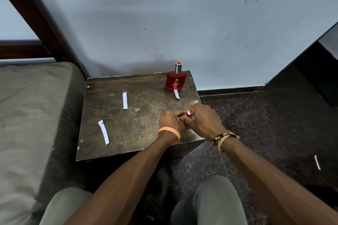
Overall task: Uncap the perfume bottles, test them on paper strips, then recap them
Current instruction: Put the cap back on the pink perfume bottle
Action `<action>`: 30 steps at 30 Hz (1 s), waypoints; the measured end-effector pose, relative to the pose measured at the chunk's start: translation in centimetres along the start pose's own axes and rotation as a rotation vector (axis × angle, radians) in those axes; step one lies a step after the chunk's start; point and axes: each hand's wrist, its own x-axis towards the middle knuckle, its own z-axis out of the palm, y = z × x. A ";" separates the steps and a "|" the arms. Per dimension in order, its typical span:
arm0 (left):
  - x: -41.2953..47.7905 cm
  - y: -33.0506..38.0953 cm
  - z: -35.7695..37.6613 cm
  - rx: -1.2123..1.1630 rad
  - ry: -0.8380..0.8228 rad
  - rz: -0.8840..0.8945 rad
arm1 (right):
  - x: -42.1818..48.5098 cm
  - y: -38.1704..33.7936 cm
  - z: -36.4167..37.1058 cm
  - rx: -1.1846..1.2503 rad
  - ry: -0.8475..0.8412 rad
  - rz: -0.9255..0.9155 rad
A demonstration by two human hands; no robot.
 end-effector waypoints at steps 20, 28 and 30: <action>0.0 -0.1 0.0 0.019 -0.006 0.007 | 0.3 0.1 0.3 -0.164 0.014 -0.038; 0.1 -0.3 -0.1 0.022 0.004 0.023 | 0.3 0.7 1.1 -0.100 0.047 -0.035; 0.1 -0.2 -0.1 0.019 -0.007 0.026 | 0.5 0.8 1.3 -0.087 0.061 -0.007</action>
